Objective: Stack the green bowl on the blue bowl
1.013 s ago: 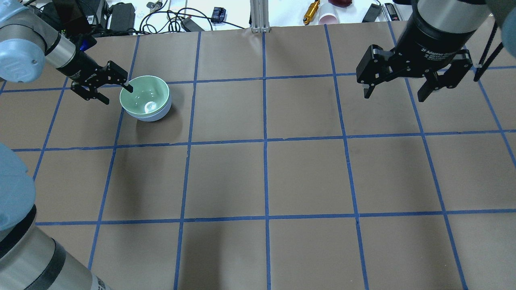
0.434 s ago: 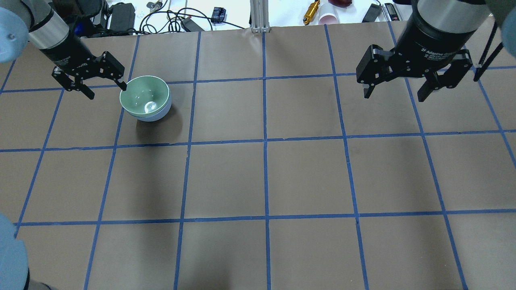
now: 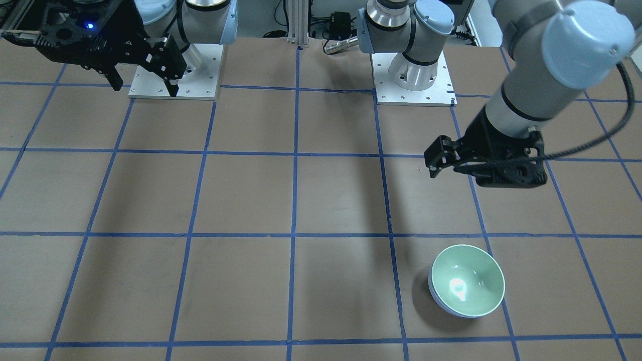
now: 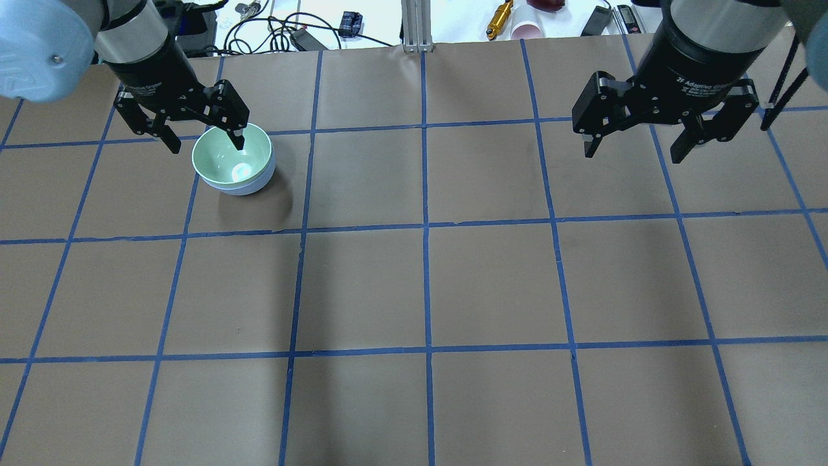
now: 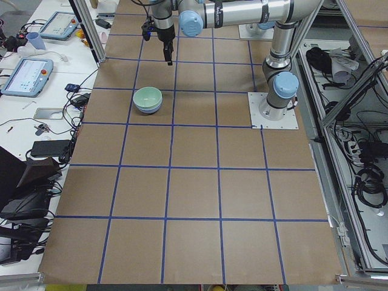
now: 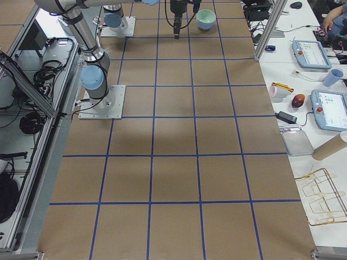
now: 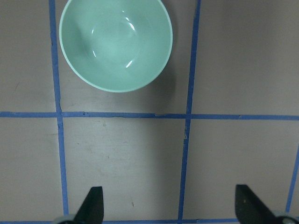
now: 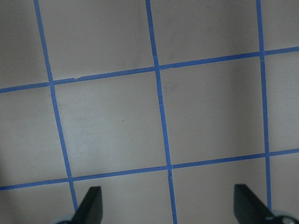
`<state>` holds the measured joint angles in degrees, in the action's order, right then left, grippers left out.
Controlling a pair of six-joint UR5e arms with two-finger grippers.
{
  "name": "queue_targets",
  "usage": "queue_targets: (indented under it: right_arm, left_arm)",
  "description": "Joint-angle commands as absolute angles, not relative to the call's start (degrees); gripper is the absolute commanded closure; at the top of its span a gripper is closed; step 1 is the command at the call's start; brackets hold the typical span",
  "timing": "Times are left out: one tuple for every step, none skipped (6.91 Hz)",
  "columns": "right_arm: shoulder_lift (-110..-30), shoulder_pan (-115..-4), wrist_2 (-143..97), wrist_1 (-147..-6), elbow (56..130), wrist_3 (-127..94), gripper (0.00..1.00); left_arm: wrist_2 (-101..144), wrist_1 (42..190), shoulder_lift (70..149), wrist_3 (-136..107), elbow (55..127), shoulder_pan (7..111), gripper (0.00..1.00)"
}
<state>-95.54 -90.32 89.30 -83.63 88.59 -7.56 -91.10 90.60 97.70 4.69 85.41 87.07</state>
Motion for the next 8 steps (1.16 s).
queue_targets:
  right_arm:
    - [-95.54, -90.35, 89.3, -83.67, 88.59, -7.56, 0.0]
    - [-95.54, -90.35, 89.3, -83.58, 88.59, -7.56, 0.0]
    - [-95.54, -90.35, 89.3, -83.58, 88.59, -7.56, 0.0]
    - [-95.54, -90.35, 89.3, -83.67, 88.59, -7.56, 0.0]
    - [-95.54, -90.35, 89.3, -83.67, 88.59, -7.56, 0.0]
    - [-95.54, -90.35, 89.3, -83.67, 88.59, -7.56, 0.0]
    - [-95.54, -90.35, 89.3, -83.67, 88.59, -7.56, 0.0]
    - [-95.54, -90.35, 89.3, -83.67, 88.59, -7.56, 0.0]
  left_arm:
    - [-90.02, 91.41, 91.78, 4.3, 87.01, 90.35, 0.0]
    - [-89.83, 90.71, 90.8, 6.92, 86.92, 89.39, 0.0]
    - [-89.48, 90.7, 90.62, 10.95, 87.18, 88.78, 0.0]
    - [-89.56, 90.36, 90.7, 11.33, 88.23, 88.42, 0.0]
    - [-89.56, 86.96, 91.05, 10.29, 88.76, 88.51, 0.0]
    - [-89.47, 83.1, 92.1, 9.85, 88.77, 88.51, 0.0]
    - [-89.56, 83.58, 92.2, 9.76, 88.86, 88.59, 0.0]
    - [-89.73, 84.45, 92.11, 9.84, 88.94, 88.59, 0.0]
